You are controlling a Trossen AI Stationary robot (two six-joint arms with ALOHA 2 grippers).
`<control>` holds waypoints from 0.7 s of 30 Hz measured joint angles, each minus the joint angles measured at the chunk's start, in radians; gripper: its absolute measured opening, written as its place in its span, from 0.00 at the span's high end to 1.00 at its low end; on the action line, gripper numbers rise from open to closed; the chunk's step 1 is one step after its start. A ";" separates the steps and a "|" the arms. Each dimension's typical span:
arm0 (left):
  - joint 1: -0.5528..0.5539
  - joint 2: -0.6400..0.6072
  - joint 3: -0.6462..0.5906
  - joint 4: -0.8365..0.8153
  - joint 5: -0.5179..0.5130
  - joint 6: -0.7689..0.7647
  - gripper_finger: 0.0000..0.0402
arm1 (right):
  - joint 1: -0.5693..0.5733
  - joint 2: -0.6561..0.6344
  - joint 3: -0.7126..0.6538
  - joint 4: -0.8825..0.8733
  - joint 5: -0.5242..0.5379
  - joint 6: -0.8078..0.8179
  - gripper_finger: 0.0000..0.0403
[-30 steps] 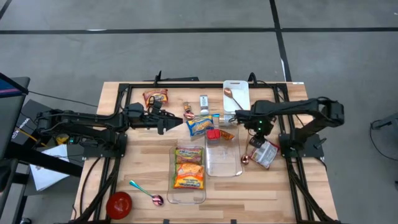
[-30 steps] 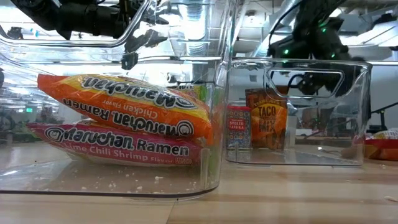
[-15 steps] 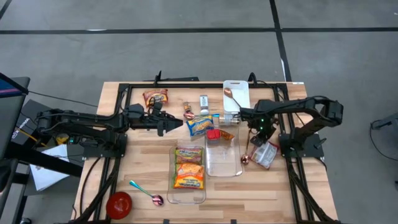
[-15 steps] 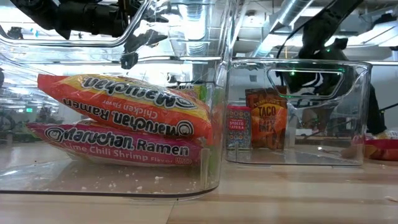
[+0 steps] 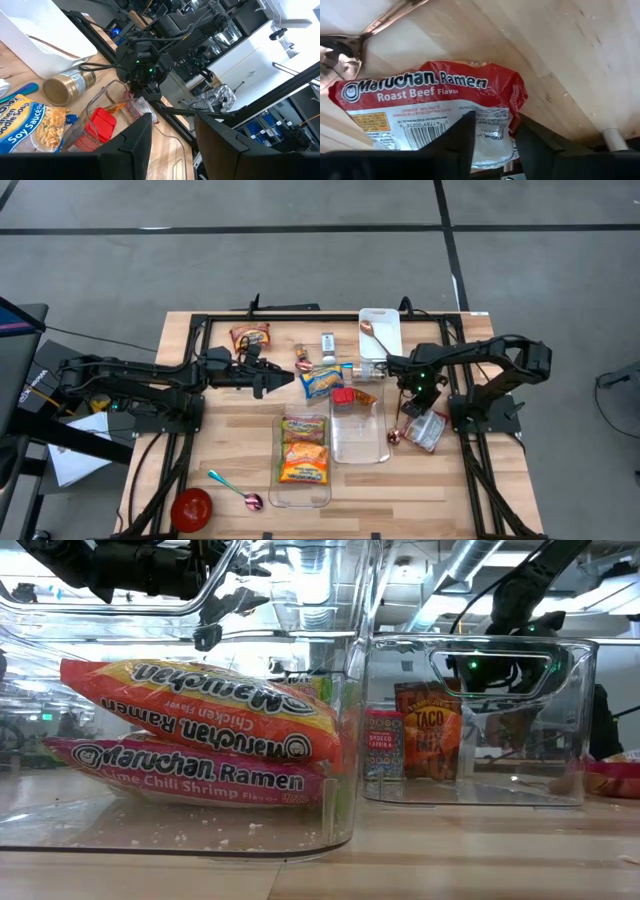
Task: Pick & Place Food Item
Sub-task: Put the bottom red noodle pack into the left transparent bin
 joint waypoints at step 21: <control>0.000 0.000 0.000 0.000 -0.001 -0.001 0.64 | 0.099 -0.181 0.046 -0.087 -0.066 0.017 1.00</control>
